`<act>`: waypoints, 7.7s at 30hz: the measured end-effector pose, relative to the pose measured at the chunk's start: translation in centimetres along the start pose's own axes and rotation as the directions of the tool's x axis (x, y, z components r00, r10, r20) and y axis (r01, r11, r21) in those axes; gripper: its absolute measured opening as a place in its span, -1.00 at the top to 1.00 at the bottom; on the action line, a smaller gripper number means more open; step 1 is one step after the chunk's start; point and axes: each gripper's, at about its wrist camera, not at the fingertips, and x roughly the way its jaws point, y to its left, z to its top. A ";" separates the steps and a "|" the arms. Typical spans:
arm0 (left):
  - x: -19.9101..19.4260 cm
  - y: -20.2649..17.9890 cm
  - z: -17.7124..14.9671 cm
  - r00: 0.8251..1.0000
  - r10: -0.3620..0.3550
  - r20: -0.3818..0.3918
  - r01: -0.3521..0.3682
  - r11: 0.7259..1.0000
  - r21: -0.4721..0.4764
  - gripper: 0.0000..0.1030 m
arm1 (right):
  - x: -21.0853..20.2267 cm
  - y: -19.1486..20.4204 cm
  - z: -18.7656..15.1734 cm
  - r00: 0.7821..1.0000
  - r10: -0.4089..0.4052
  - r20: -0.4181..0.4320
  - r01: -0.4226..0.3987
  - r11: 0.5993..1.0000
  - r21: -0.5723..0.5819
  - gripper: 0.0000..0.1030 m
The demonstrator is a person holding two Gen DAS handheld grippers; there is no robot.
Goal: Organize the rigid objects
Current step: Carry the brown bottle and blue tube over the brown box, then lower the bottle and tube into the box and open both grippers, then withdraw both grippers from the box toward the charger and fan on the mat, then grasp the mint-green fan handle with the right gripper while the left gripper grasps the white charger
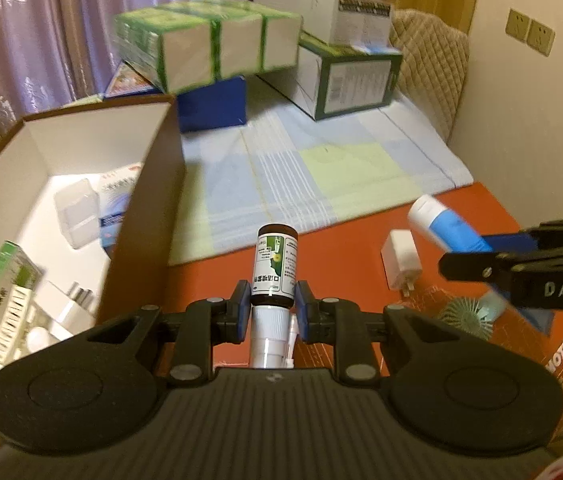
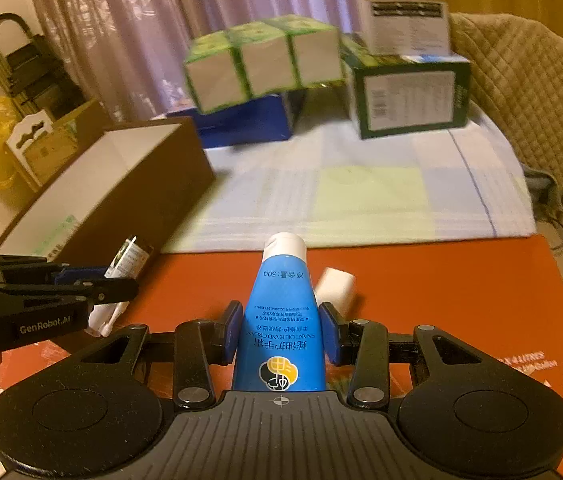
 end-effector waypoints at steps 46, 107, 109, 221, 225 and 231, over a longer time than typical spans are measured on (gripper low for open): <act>-4.4 21.6 1.1 0.995 0.094 0.020 -0.092 0.992 -0.088 0.63 | 11.0 23.6 6.8 0.985 0.174 -0.020 -0.175 0.973 -0.151 0.26; 0.8 25.1 2.4 0.998 0.041 -0.051 -0.045 0.994 -0.096 0.40 | 17.1 23.2 8.5 0.988 0.090 -0.122 -0.104 0.988 -0.117 0.96; 0.8 25.1 2.4 0.998 0.042 -0.052 -0.046 0.994 -0.096 0.40 | 17.1 23.1 8.5 0.988 0.090 -0.125 -0.105 0.988 -0.116 0.96; -1.0 -2.0 -7.9 0.982 0.026 -0.186 -0.065 0.976 -0.206 -0.22 | 0.0 -15.0 -3.6 0.979 -0.161 -0.122 0.170 0.983 0.070 0.43; -1.0 -1.7 -8.2 0.979 0.039 -0.198 -0.082 0.974 -0.213 -0.22 | 1.6 -15.9 -3.6 0.976 -0.139 -0.168 0.151 0.987 0.060 0.43; -0.5 -1.7 -8.0 0.977 0.032 -0.209 -0.075 0.977 -0.199 -0.22 | 0.8 -15.7 -5.0 0.970 -0.116 -0.212 0.130 0.990 0.053 0.43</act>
